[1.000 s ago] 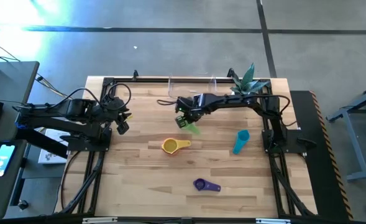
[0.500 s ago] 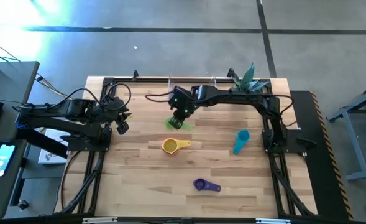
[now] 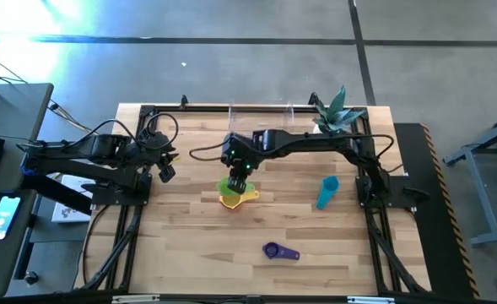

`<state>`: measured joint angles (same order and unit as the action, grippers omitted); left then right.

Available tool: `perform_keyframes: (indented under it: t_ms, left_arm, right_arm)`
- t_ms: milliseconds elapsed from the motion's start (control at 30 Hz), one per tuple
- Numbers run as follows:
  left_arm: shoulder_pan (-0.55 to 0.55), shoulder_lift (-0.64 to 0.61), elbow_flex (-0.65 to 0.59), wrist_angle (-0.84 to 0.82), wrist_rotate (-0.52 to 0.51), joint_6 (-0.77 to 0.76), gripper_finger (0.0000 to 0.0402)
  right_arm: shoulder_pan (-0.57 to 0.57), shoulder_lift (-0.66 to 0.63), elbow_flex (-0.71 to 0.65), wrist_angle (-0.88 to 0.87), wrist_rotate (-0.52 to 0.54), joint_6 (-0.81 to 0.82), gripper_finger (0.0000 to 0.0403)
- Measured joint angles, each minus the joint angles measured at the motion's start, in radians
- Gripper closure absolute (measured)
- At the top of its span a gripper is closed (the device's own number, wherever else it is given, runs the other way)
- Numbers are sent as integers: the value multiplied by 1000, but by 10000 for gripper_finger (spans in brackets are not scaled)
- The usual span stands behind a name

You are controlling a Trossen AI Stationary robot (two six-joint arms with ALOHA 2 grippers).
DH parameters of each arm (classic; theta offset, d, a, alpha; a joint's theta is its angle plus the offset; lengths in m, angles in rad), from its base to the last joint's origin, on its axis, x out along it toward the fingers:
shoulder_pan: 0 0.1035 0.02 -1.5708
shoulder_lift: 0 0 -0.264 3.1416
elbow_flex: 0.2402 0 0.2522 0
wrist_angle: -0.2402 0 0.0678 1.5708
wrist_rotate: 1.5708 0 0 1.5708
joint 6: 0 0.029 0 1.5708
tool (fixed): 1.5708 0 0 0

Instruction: Nest measuring cups in basket

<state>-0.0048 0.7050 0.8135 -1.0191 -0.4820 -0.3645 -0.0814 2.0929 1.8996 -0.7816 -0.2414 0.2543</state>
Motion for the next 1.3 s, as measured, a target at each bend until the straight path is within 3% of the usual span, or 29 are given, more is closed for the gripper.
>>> perform_keyframes:
  t_ms: [467,700,1300]
  left_arm:
    - [0,18,1,6,3,0,312]
    - [0,17,1,6,7,0,312]
    - [0,17,0,6,8,2,312]
  right_arm:
    - [50,66,1,-14,7,-102,403]
    - [49,83,1,-39,69,-118,403]
    - [50,82,1,-28,29,-177,403]
